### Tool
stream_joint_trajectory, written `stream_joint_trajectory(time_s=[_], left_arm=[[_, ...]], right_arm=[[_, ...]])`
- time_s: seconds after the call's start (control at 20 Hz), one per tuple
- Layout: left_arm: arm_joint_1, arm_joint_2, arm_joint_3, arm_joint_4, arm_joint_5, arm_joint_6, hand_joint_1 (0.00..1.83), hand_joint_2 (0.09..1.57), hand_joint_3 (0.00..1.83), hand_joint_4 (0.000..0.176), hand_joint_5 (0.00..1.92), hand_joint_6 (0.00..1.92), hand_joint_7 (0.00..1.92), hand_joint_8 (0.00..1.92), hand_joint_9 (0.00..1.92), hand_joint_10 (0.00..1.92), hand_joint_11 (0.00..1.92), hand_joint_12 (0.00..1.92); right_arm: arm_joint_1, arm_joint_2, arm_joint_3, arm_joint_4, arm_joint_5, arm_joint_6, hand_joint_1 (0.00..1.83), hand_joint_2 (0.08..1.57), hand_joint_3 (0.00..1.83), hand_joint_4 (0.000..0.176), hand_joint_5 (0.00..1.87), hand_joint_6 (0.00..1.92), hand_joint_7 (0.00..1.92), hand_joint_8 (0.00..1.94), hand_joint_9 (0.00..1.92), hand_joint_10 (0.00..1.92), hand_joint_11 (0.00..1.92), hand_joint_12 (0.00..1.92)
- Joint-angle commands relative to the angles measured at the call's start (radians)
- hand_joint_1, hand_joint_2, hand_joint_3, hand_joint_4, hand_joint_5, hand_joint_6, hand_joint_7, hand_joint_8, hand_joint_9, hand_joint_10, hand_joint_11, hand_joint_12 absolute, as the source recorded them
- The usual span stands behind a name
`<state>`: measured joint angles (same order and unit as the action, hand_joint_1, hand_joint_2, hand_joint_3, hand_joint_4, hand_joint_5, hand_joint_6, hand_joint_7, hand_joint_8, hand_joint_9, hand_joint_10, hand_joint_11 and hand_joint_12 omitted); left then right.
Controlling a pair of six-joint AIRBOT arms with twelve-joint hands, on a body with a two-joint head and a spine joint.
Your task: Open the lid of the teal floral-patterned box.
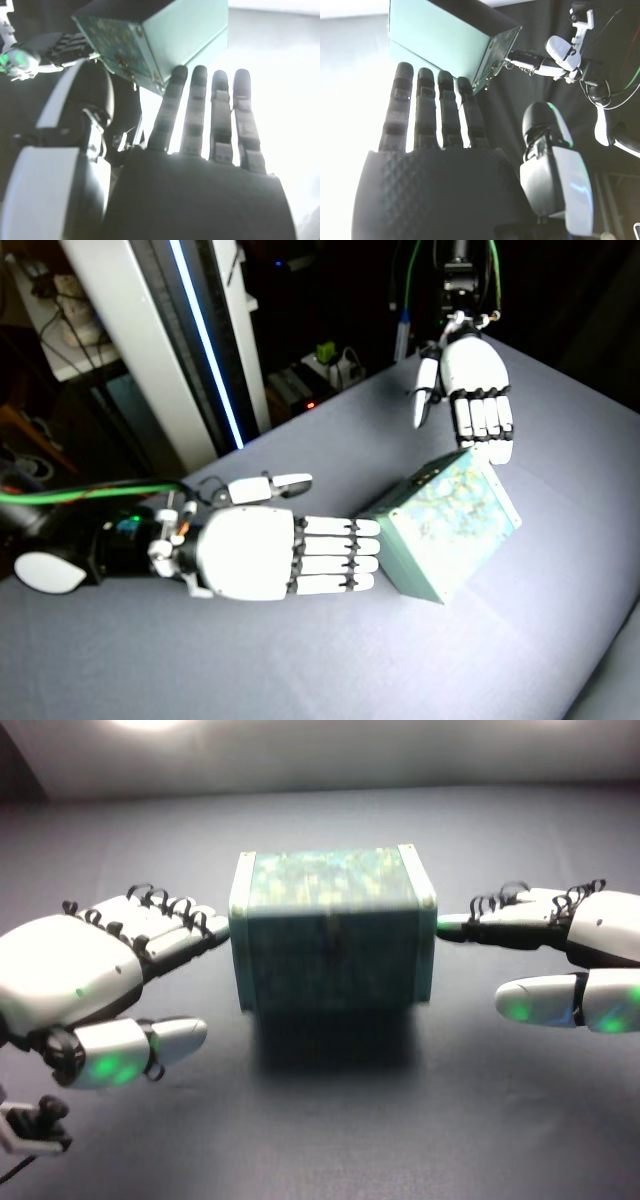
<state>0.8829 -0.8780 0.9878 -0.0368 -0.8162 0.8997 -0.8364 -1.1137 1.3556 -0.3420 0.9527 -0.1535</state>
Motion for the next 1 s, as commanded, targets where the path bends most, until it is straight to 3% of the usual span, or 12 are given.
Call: stream_joint_trajectory(time_s=[0.0, 0.1, 0.25, 0.35, 0.45, 0.55, 0.7, 0.85, 0.95], left_arm=[[-0.001, 0.012, -0.004, -0.005, -0.119, -0.006, 0.0, 1.46, 0.0, 0.0, 0.02, 0.0, 0.05, 0.0, 0.05, 0.01, 0.0, 0.47], [0.017, 0.021, -0.013, -0.004, -0.123, -0.013, 0.0, 1.47, 0.0, 0.0, 0.02, 0.0, 0.05, 0.0, 0.05, 0.01, 0.0, 0.32], [0.028, 0.024, -0.013, 0.007, -0.119, -0.033, 0.02, 1.5, 0.0, 0.0, 0.0, 0.0, 0.03, 0.0, 0.08, 0.0, 0.0, 0.21], [0.028, 0.027, -0.013, 0.023, -0.108, -0.042, 0.0, 1.46, 0.0, 0.0, 0.0, 0.0, 0.03, 0.0, 0.07, 0.0, 0.0, 0.13], [0.028, 0.034, -0.015, 0.049, -0.099, -0.064, 0.0, 1.47, 0.0, 0.0, 0.01, 0.0, 0.04, 0.0, 0.07, 0.0, 0.01, 0.13], [0.031, 0.056, -0.026, 0.083, -0.077, -0.076, 0.03, 1.47, 0.0, 0.0, 0.01, 0.0, 0.01, 0.0, 0.04, 0.0, 0.0, 0.12], [0.052, 0.09, -0.046, 0.107, -0.078, -0.096, 0.05, 1.47, 0.0, 0.0, 0.06, 0.01, 0.07, 0.01, 0.09, 0.01, 0.04, 0.16], [0.064, 0.114, -0.063, 0.148, -0.074, -0.122, 0.0, 1.48, 0.0, 0.0, 0.05, 0.0, 0.07, 0.0, 0.08, 0.0, 0.03, 0.15], [0.064, 0.119, -0.066, 0.177, -0.061, -0.142, 0.1, 1.48, 0.0, 0.0, 0.08, 0.0, 0.08, 0.0, 0.1, 0.0, 0.05, 0.15]], right_arm=[[0.003, 0.007, -0.005, 0.039, 0.109, 0.01, 0.0, 1.38, 0.0, 0.0, 0.21, 0.0, 0.32, 0.0, 0.36, 0.0, 0.08, 0.77], [0.002, 0.009, -0.01, 0.035, 0.109, 0.01, 0.0, 1.38, 0.0, 0.03, 0.16, 0.0, 0.21, 0.0, 0.23, 0.0, 0.1, 0.44], [0.001, 0.012, -0.018, 0.024, 0.109, 0.011, 0.0, 1.38, 0.0, 0.015, 0.14, 0.0, 0.17, 0.0, 0.16, 0.0, 0.11, 0.17], [0.0, 0.015, -0.02, 0.018, 0.11, 0.017, 0.0, 1.36, 0.0, 0.01, 0.16, 0.01, 0.18, 0.0, 0.18, 0.01, 0.14, 0.16], [0.0, 0.02, -0.021, 0.001, 0.11, 0.031, 0.0, 1.33, 0.0, 0.018, 0.17, 0.0, 0.21, 0.0, 0.23, 0.01, 0.18, 0.19], [0.0, 0.036, -0.022, -0.043, 0.1, 0.063, 0.0, 1.32, 0.0, 0.0, 0.17, 0.0, 0.21, 0.0, 0.23, 0.0, 0.17, 0.2], [0.0, 0.06, -0.029, -0.086, 0.062, 0.069, 0.0, 1.3, 0.0, 0.0, 0.19, 0.0, 0.24, 0.0, 0.22, 0.0, 0.01, 0.49], [0.0, 0.076, -0.038, -0.126, 0.047, 0.091, 0.0, 1.3, 0.01, 0.0, 0.17, 0.0, 0.21, 0.01, 0.21, 0.0, 0.04, 0.41], [0.0, 0.082, -0.043, -0.169, 0.036, 0.113, 0.0, 1.32, 0.01, 0.0, 0.18, 0.0, 0.24, 0.01, 0.25, 0.02, 0.09, 0.43]])
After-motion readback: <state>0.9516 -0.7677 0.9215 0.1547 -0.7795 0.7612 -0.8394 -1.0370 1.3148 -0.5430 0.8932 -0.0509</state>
